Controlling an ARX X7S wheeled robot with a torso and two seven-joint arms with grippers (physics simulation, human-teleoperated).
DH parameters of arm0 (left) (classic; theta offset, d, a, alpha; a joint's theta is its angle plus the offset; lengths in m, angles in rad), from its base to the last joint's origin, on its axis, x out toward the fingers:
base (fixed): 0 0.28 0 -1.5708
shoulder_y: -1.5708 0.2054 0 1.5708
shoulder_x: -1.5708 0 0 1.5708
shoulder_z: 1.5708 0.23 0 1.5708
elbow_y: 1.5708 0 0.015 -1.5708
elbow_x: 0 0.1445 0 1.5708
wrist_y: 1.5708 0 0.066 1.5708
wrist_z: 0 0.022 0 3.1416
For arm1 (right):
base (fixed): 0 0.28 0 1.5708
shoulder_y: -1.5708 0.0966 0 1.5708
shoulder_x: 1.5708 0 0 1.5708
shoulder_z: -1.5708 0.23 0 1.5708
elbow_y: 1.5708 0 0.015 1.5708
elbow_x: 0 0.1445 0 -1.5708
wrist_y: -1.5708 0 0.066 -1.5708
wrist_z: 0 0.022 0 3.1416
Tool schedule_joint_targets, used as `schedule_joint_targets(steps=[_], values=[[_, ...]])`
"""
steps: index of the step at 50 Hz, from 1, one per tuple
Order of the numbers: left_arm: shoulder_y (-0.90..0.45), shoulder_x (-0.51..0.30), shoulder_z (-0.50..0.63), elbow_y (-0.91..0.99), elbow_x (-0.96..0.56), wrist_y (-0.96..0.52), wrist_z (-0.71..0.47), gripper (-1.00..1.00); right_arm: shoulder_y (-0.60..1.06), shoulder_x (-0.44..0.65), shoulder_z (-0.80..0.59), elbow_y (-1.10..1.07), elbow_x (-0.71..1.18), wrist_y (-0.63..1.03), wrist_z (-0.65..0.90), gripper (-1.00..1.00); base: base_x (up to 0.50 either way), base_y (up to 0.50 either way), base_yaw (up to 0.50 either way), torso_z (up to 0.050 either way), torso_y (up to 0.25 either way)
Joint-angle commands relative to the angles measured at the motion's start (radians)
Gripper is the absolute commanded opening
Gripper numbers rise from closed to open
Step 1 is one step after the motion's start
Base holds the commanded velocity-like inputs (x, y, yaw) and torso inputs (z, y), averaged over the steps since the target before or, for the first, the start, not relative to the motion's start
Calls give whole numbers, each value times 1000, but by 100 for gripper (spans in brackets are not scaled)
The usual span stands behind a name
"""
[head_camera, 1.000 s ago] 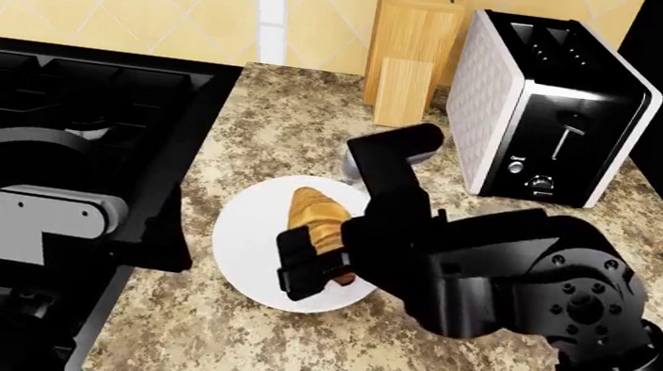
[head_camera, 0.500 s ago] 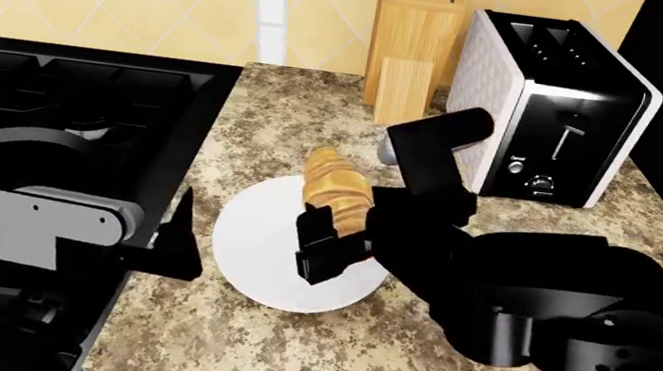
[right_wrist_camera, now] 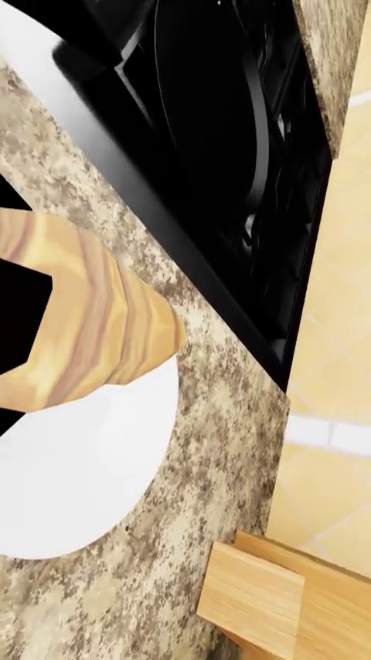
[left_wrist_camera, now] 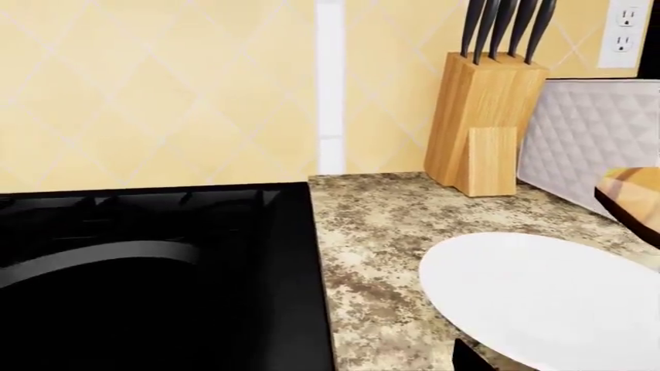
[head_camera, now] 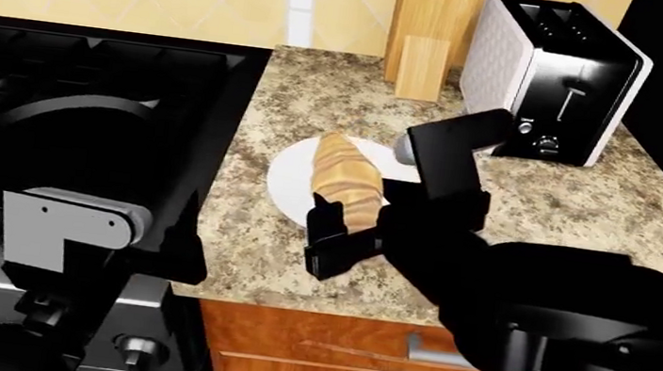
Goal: Pick the croissant and place it on the pan. Then turn on the stove to warm the croissant.
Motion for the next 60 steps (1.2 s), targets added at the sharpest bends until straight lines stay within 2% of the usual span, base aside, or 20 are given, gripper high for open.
schedule_joint_targets(steps=[1,8,23,45,60], values=[[-6,-5,0,21,-14,-15,-9,100,-10,11,22,-23,-89,-55,-40,-100,0,0,0,0,0],[-39,-24,-42,65,-57,-77,-33,100,3,11,36,-22,-178,-119,-76,-100,0,0,0,0,0],[-70,-49,-97,105,-94,-136,-74,100,-7,23,30,-50,-206,-141,-96,-100,0,15,0,0,0],[-73,-48,-76,85,-88,-115,-71,100,2,22,14,-43,-216,-140,-110,-100,0,500,0,0,0],[-82,-66,-80,148,-108,-121,-75,100,6,23,11,-35,-219,-145,-120,-100,0,500,0,0,0]])
